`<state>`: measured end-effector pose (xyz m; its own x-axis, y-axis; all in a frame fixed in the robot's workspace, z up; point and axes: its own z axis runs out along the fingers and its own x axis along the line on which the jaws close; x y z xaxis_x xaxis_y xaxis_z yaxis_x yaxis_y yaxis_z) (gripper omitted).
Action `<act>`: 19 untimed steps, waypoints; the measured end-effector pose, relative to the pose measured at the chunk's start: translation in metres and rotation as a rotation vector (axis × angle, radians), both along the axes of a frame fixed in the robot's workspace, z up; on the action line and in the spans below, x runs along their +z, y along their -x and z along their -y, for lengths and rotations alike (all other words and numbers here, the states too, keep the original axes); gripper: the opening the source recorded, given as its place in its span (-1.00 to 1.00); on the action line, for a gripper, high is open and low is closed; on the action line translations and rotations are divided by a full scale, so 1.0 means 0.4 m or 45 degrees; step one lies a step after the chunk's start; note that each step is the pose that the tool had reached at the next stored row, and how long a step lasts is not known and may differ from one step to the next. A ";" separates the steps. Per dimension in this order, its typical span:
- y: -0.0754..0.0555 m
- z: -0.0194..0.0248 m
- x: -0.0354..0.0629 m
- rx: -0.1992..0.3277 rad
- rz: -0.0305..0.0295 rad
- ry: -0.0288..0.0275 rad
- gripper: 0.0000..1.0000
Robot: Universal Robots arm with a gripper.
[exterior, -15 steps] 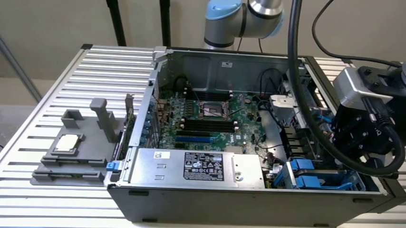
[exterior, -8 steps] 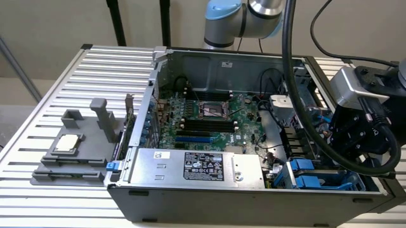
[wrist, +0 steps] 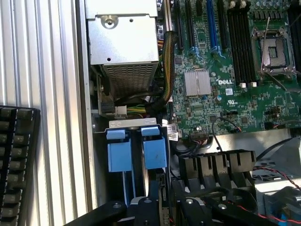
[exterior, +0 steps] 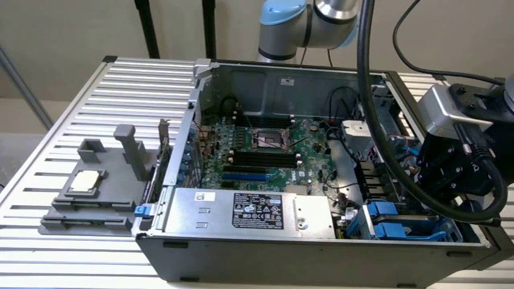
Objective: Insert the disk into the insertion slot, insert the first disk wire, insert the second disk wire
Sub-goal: 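Insert the second disk wire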
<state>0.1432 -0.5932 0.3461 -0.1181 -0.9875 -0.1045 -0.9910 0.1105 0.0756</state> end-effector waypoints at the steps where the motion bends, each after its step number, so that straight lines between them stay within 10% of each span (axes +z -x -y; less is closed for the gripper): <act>1: 0.000 0.000 0.000 0.000 0.0001 0.0000 -0.50; 5: 0.025 0.002 0.010 0.000 0.0063 -0.0005 -0.50; 13: 0.049 -0.006 0.108 0.001 0.0081 -0.0003 -0.50; 19: 0.050 -0.055 0.154 0.000 0.0080 0.0065 -0.50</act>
